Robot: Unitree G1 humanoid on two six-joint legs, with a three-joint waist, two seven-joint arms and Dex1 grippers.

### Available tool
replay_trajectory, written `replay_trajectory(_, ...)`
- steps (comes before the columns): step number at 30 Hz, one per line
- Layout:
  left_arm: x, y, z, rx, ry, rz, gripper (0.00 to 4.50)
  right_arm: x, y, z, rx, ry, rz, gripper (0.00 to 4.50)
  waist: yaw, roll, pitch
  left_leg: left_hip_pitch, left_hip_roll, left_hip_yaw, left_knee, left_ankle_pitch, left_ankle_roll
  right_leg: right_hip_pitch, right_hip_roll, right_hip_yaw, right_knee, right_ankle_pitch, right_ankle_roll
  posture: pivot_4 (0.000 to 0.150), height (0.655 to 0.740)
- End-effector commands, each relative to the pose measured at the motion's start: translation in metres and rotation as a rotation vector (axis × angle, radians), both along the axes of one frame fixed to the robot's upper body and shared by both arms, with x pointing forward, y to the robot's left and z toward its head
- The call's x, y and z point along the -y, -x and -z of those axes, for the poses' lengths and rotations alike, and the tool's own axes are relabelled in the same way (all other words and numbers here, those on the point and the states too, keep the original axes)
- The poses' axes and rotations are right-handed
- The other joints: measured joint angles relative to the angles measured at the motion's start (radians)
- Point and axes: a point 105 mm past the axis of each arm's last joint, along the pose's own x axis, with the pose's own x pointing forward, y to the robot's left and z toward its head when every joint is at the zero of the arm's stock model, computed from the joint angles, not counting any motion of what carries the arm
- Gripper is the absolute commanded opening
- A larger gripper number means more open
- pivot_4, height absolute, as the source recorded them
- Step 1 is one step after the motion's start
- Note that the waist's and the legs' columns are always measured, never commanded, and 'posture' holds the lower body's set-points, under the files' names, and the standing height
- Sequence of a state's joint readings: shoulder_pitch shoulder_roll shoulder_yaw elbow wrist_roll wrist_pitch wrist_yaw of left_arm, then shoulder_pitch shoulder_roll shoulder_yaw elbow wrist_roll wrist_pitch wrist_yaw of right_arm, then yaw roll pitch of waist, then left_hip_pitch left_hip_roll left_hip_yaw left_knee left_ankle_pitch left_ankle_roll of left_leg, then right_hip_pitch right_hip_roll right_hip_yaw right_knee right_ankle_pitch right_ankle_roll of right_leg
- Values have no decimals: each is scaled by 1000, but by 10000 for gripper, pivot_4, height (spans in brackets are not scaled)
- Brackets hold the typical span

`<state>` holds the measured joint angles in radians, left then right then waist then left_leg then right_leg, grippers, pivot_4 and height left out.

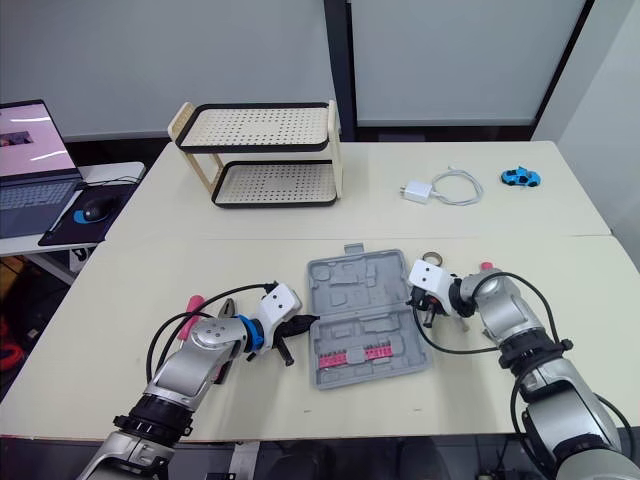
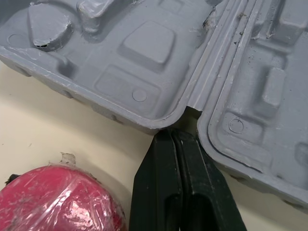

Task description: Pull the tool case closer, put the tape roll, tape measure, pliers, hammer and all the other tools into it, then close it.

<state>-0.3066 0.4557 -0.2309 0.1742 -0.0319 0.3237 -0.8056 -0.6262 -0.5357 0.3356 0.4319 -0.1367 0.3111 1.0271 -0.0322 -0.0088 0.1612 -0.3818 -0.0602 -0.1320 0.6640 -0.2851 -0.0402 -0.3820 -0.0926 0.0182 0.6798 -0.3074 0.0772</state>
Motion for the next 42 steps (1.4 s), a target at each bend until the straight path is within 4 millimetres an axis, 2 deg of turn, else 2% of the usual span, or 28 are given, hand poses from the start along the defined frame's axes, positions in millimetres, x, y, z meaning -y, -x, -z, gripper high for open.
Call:
replay_trajectory(1,17,10,-2,-5,19,91,135,-12,6,-13,28,-52,-26,0,0,0,0,0,0,0,0,0,0,0,0,0,0,0,0,1500,7400)
replay_trajectory(12,36,35,-8,-77,64,223,135,2,48,-15,-9,-107,133,0,3,0,0,-1,0,-1,0,0,0,-1,0,0,0,0,0,1500,7400)
replay_trajectory(19,41,47,-7,-109,46,289,135,5,76,-13,-40,-121,210,0,3,0,0,-1,0,-1,0,0,1,-1,0,0,0,0,0,1500,7400)
replay_trajectory(33,40,63,-1,-143,20,347,135,2,109,0,-129,-153,295,0,3,0,0,-1,0,-1,-1,-1,2,0,1,0,0,0,0,1500,7400)
replay_trajectory(42,38,63,0,-140,8,345,135,-1,114,6,-148,-156,301,0,3,0,0,0,0,-1,-1,-3,5,1,1,0,0,0,0,1500,7400)
